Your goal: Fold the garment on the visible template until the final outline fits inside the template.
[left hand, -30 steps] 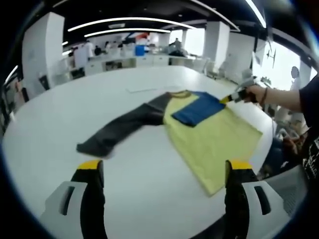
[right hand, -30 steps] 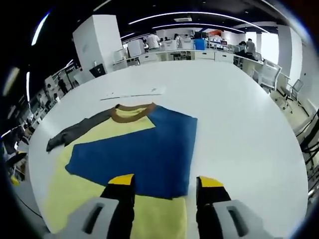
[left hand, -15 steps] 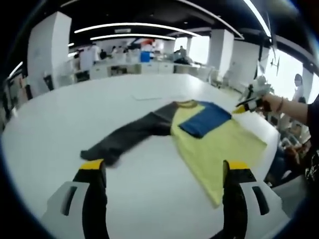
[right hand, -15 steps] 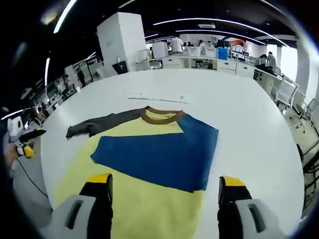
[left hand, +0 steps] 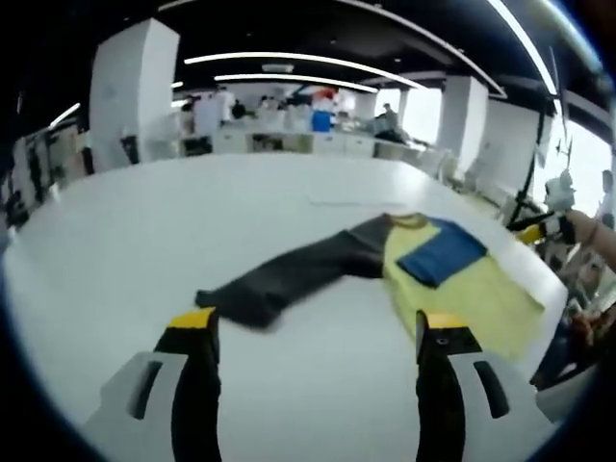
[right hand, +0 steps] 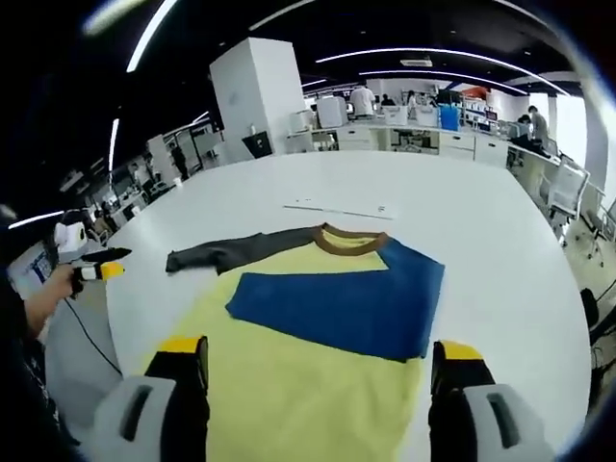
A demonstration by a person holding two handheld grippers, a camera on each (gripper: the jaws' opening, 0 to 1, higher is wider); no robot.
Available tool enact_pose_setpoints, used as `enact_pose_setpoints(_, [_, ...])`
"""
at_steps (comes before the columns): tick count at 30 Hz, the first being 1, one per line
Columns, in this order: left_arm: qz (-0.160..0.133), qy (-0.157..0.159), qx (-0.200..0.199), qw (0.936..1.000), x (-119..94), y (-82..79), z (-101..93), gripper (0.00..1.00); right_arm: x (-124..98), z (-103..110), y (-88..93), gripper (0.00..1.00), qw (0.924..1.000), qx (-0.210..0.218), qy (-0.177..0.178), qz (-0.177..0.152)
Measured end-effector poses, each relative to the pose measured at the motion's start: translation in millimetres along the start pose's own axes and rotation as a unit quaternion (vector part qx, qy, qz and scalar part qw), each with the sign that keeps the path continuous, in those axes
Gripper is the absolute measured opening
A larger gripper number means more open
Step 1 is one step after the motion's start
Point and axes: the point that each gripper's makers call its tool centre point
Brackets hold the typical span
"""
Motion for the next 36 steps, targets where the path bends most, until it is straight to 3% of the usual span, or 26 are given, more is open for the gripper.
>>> enact_pose_setpoints(6, [0.01,-0.023,0.0,0.9997,6,5.2,19.0,0.73,-8,4,-1.4,0.96,0.9999,-0.001,0.01,-0.013])
enact_pose_setpoints(21, [0.023,-0.066,-0.026,0.9972,30,13.2,73.7,0.57,-29,21,8.2,0.95,0.9993,-0.036,0.004,-0.009])
enact_pose_setpoints(27, [0.048,-0.076,-0.035,0.9954,45,24.8,84.6,0.48,-33,21,12.0,0.93,0.9989,-0.045,0.014,0.001])
enact_pose_setpoints(30, [0.046,-0.086,-0.059,0.9934,51,29.0,92.1,0.43,-35,19,11.4,0.92,0.999,-0.04,0.019,0.0])
enact_pose_setpoints(36, [0.06,-0.1,-0.065,0.9911,59,37.1,103.0,0.36,-40,21,7.8,0.92,0.999,-0.038,0.021,-0.008])
Point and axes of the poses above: the point that each gripper's makers call its tool centre point, and the gripper's own axes: x roughly forward along the fingers, z roughly to its left, y roughly out of its underside, and after that the axes turned 9 degrees about y, right-handed
